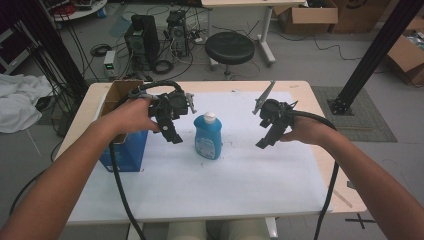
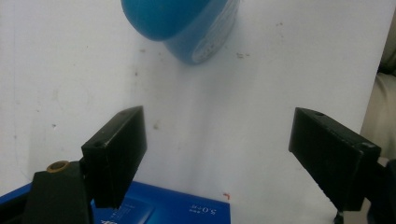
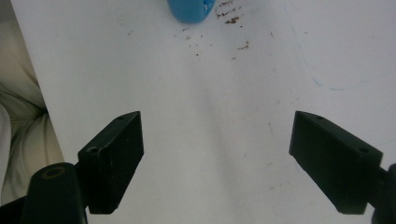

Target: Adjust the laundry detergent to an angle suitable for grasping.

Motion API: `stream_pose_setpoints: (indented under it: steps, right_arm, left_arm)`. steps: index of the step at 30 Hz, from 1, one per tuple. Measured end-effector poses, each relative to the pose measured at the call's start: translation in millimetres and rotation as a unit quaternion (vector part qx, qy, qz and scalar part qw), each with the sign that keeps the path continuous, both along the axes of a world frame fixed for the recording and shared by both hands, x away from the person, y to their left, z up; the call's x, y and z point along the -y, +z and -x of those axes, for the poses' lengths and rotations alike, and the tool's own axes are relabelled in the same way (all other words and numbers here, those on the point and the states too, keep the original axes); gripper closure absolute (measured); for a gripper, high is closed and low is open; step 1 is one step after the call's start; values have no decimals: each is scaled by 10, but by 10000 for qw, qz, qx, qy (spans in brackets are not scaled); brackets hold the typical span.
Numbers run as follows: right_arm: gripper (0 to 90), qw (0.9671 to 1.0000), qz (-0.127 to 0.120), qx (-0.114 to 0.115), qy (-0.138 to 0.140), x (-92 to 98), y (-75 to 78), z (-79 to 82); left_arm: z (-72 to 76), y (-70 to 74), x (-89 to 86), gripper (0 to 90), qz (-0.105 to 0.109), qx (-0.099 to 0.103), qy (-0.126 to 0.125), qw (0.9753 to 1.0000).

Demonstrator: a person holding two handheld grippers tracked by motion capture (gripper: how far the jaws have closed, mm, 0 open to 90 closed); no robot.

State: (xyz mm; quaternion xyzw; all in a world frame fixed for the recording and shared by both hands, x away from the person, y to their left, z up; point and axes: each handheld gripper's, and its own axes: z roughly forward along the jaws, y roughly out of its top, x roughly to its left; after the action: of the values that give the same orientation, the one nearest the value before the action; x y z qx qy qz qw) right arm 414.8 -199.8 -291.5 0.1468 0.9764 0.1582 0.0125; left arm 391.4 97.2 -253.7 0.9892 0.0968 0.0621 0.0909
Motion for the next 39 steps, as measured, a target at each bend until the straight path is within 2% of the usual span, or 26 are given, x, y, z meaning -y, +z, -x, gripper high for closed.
stream_pose_setpoints:
  steps: [6,10,19,25,31,37,39]
  right_arm:
    - [177,9998,-172,100,-39,-9,31,10]
    - [176,9995,-283,85,-91,-18,27,31]
    - [175,9987,-453,189,-98,-102,-64,104]
    - [174,9978,-622,180,-165,-100,-117,120]
    - [174,9973,-666,248,-180,-82,-179,138]
    - [176,9948,-949,275,-246,-1,-304,164]
    - [175,9925,-1133,367,-285,50,-370,171]
  left_arm:
    - [-4,6,-32,198,25,7,42,10000]
    - [1,-3,-42,198,22,6,46,10000]
    - [6,-16,-36,198,-5,-5,-14,10000]
    - [6,-25,-44,197,-25,-12,0,10000]
    - [9,-34,-40,198,-30,-13,-1,10000]
    - [4,-44,-28,198,-18,-24,-5,10000]
    - [1,-39,-23,198,-29,-29,-6,10000]
